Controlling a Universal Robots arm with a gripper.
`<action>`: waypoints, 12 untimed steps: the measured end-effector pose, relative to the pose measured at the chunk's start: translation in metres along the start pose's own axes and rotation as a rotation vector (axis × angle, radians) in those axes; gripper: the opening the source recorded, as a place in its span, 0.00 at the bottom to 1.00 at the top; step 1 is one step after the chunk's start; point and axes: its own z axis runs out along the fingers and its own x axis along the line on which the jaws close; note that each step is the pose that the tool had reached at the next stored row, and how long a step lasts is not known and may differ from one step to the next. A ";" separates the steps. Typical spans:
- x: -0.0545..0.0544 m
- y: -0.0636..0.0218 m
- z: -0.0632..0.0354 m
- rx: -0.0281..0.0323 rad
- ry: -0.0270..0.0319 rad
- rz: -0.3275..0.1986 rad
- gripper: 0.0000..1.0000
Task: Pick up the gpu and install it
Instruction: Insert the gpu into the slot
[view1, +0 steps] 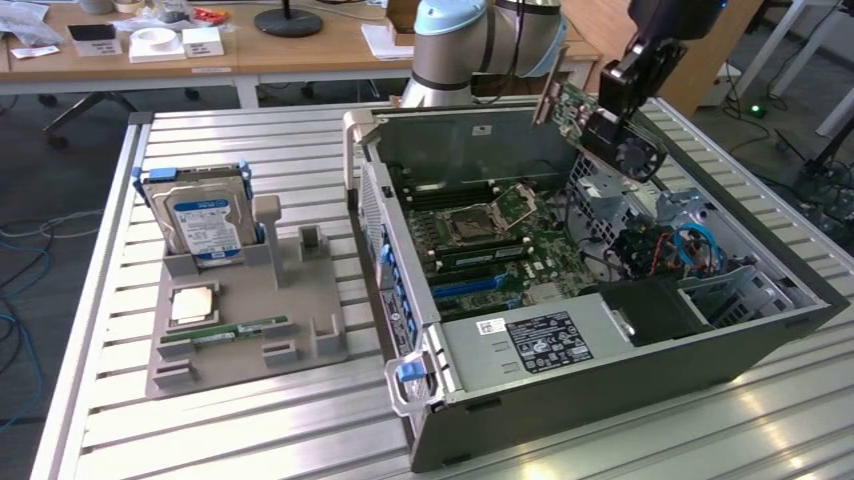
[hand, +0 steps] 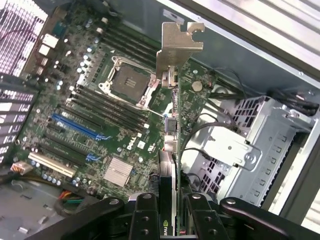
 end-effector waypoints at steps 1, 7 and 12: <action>0.000 0.0000 0.0001 -0.0006 0.0007 -0.015 0.26; 0.000 0.0000 0.0007 -0.0045 0.0045 -0.111 0.26; 0.000 0.0000 0.0011 -0.0076 0.0077 -0.189 0.26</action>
